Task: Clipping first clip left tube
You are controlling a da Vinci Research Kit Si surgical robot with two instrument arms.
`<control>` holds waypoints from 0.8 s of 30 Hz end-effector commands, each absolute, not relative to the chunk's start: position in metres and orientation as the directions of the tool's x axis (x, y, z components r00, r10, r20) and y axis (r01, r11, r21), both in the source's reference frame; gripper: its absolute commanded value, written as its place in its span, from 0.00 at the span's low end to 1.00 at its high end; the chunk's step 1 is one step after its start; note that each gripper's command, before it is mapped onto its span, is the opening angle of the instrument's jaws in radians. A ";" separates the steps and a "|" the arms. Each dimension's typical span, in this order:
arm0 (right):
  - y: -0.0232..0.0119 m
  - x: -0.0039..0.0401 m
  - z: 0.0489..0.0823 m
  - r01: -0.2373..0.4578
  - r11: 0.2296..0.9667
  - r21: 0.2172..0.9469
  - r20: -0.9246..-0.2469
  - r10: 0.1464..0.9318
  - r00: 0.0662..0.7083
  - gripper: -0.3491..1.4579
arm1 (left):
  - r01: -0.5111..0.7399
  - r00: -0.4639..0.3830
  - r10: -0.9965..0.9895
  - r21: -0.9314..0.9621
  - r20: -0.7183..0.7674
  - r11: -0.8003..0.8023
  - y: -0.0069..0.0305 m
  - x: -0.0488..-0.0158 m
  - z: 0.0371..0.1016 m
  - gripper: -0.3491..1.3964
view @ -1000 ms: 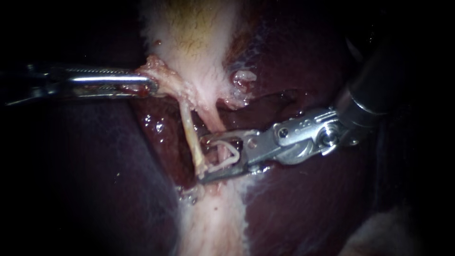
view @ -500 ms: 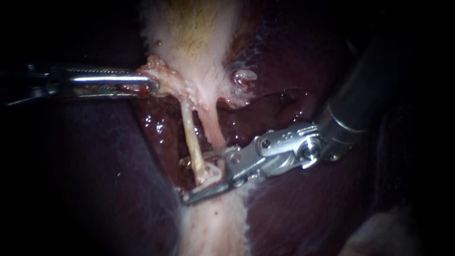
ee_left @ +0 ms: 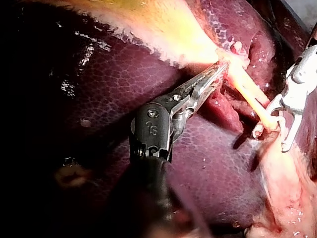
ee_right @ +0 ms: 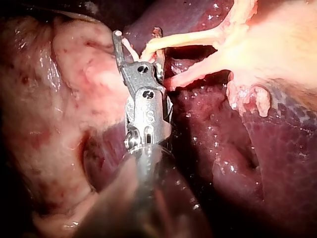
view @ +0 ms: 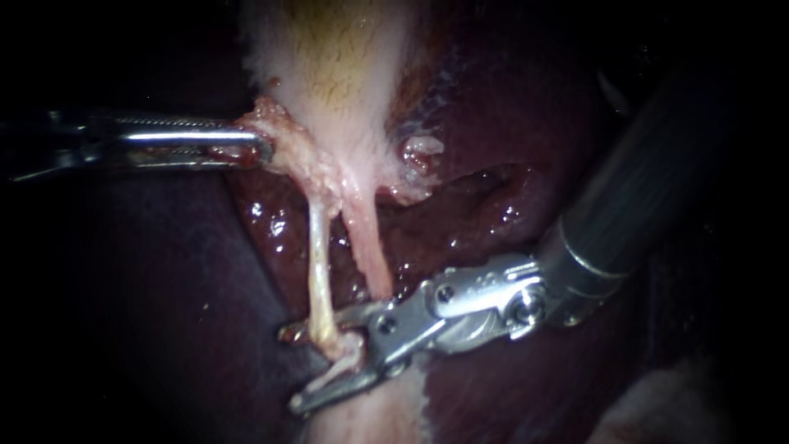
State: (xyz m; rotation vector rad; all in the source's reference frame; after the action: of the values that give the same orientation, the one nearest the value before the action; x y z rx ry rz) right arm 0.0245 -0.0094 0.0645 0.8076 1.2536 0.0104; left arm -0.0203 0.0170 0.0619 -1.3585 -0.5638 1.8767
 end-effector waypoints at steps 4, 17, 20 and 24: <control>-0.0090 0.0243 0.0649 0.389 0.735 0.556 -0.827 0.440 0.350 0.41 | -0.308 -0.166 0.773 -0.713 -0.612 -0.630 0.0171 -0.0203 0.0620 0.00; -0.0070 0.0228 0.0660 0.312 0.729 0.609 -0.784 0.496 0.374 0.09 | -0.307 -0.166 0.773 -0.713 -0.612 -0.630 0.0172 -0.0202 0.0622 0.00; -0.0071 0.0228 0.0659 0.304 0.717 0.628 -0.770 0.513 0.381 0.00 | -0.307 -0.166 0.773 -0.713 -0.612 -0.630 0.0172 -0.0202 0.0622 0.00; -0.0070 0.0229 0.0660 0.264 0.671 0.693 -0.709 0.571 0.414 0.00 | -0.307 -0.166 0.773 -0.713 -0.612 -0.630 0.0172 -0.0202 0.0622 0.00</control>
State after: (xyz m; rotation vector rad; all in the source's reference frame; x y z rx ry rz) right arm 0.0229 -0.0071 0.0660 0.8553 1.1591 0.2288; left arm -0.0201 0.0172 0.0622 -1.3589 -0.5654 1.8766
